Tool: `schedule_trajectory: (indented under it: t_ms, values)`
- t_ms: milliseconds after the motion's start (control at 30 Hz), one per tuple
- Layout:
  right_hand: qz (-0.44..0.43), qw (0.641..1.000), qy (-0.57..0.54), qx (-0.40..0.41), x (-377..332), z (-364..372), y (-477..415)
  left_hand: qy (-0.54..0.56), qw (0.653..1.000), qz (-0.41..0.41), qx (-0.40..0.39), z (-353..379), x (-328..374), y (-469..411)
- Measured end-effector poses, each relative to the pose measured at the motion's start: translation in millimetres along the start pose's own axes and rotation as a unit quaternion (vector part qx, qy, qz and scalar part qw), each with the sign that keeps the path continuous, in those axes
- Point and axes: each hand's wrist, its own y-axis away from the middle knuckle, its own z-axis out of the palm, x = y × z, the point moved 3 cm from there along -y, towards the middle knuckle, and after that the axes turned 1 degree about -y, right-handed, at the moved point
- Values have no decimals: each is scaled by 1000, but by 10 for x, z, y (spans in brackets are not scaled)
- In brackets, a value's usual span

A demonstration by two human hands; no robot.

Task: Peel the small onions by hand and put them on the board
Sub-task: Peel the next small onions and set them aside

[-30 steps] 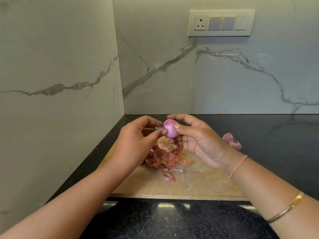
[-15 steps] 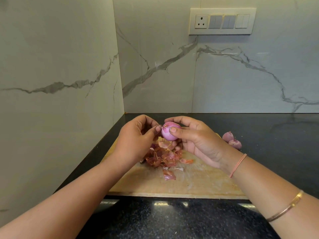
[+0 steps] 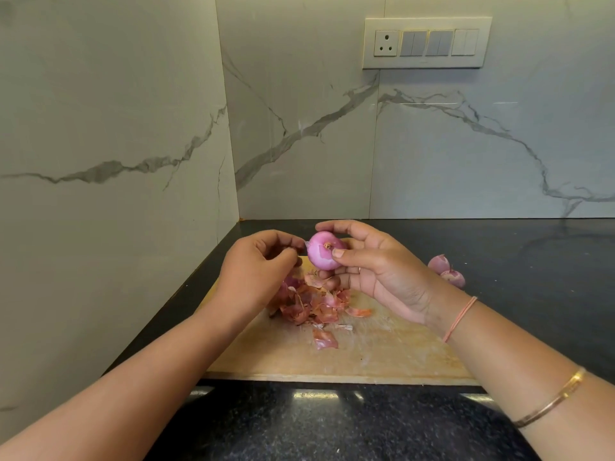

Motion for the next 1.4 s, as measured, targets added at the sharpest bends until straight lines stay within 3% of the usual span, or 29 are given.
schedule_trajectory:
  t_ms: [433,767,1400]
  values:
    - [-35,998,57,9,-7,5,19,-35,998,50,-31,26,74,59]
    - [-55,985,156,37,28,17,7,-153,981,114,-22,48,93,69]
    - [-29,994,101,31,31,29,4,-188,969,160,-1,34,87,44]
